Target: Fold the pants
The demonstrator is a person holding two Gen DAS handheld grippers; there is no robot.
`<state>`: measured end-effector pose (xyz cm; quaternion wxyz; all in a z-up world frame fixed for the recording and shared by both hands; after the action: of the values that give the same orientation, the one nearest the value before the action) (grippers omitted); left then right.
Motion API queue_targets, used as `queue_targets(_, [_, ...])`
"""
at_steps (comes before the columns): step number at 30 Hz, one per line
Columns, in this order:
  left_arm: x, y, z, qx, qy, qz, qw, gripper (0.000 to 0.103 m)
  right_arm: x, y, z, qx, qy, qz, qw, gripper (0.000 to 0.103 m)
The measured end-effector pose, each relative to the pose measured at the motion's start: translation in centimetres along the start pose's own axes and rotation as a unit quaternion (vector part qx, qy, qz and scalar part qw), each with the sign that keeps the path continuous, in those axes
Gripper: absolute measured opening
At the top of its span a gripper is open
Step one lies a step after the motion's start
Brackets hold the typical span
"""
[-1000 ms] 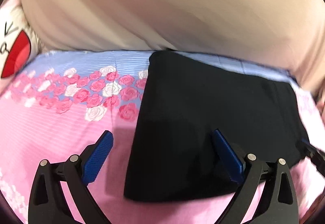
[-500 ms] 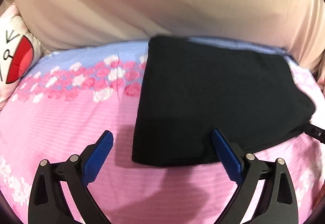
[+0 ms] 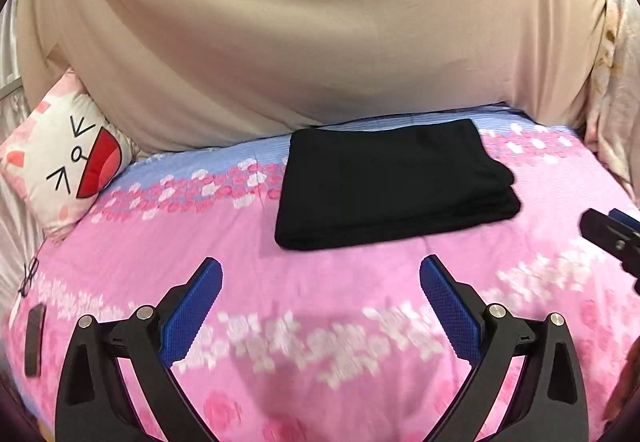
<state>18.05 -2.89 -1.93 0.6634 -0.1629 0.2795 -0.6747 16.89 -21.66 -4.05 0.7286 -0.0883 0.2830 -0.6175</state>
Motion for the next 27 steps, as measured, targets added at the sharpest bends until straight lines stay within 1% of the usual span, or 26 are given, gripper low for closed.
queue_targets(5, [0.8,-2.4,-1.3,-0.007,-0.012,-0.016,0.9998,0.098,-1.7,-2.2,-0.7,0.001,-0.008,-0.007,1.0,0.098])
queue_targets(7, [0.8,-2.7,-1.7,-0.013,-0.018,-0.02,0.9996,0.098,-2.1,-2.8,-1.0,0.003,-0.008,-0.01,1.0,0.098])
queue_targets(10, [0.6,-3.2,-2.4,-0.017,-0.026,-0.019,0.9993,0.098,-2.5,-3.5,-1.3,0.005,-0.017,-0.025,1.0,0.098])
queue_targets(17, [0.3,-3.8,-3.2,-0.02,-0.028,-0.006,0.9994,0.098,-3.8,-4.6,-1.4,0.014,-0.039,-0.034,0.999,0.098])
queue_targets(21, [-0.1,-3.7,-3.6,-0.025,-0.033,-0.006,0.9991,0.098,-4.5,-4.9,-1.4,0.019,-0.052,-0.038,0.998,0.098])
queue_targets(27, [-1.0,-3.2,-4.2,-0.031,-0.035,-0.002,0.9989,0.098,-5.2,-4.5,-1.7,0.013,-0.061,-0.038,0.997,0.098])
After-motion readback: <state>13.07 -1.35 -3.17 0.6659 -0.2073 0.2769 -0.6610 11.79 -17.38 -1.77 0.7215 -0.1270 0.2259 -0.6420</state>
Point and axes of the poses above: each gripper's, at about its wrist camera, not at the fingertips, and y roughly the way its jaws point, x to its right, z to its top, the point moved 9 cm from there along y, roughly the way its jaws point, and after that the axes turned 2 degrees about y, right-handed, at the moved point
